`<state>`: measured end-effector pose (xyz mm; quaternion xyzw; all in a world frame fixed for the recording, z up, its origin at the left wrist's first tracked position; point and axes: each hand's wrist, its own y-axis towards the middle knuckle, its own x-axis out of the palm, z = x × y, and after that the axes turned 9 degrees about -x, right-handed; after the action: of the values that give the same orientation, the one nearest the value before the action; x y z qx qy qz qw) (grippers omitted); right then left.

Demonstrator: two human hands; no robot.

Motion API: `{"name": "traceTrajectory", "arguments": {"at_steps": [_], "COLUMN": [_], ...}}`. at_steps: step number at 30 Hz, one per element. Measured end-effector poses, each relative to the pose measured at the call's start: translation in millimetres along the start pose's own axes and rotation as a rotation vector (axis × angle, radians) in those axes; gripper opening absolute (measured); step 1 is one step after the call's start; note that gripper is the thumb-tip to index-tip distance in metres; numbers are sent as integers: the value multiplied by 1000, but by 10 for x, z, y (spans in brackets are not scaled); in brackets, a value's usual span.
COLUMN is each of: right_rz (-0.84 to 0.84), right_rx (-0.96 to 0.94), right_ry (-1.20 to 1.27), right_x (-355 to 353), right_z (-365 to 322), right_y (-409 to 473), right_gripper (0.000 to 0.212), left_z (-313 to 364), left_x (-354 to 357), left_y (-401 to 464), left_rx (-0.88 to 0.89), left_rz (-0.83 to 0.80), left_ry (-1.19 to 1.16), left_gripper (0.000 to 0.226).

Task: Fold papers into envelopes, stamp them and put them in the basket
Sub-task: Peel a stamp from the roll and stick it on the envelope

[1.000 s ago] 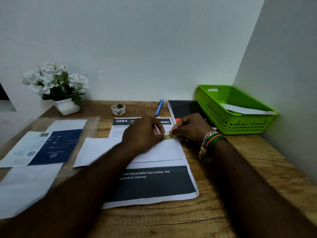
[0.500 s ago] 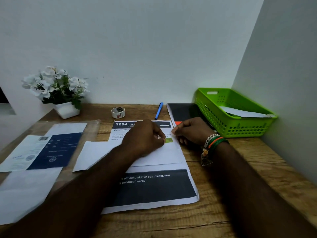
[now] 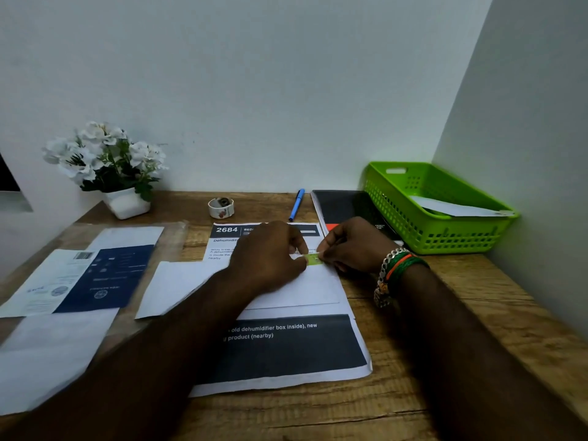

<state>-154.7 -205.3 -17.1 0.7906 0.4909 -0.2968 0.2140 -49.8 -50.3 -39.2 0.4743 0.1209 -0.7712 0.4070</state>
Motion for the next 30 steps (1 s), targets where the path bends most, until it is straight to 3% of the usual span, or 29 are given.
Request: {"name": "traceTrajectory", "arguments": {"at_steps": [11, 21, 30], "right_rz": [-19, -20, 43], "right_rx": [-40, -9, 9], "right_ry": [79, 213, 296], "right_x": [-35, -35, -40], "right_z": [-43, -110, -123], "right_y": [-38, -71, -94], "right_gripper": [8, 11, 11], "left_z": [-83, -67, -138], "left_x": [62, 28, 6], "left_y": [99, 143, 206], "left_rx": [-65, -28, -11], "left_rz": [-69, -29, -123], "left_ry": [-134, -221, -214], "left_gripper": [8, 22, 10]}}
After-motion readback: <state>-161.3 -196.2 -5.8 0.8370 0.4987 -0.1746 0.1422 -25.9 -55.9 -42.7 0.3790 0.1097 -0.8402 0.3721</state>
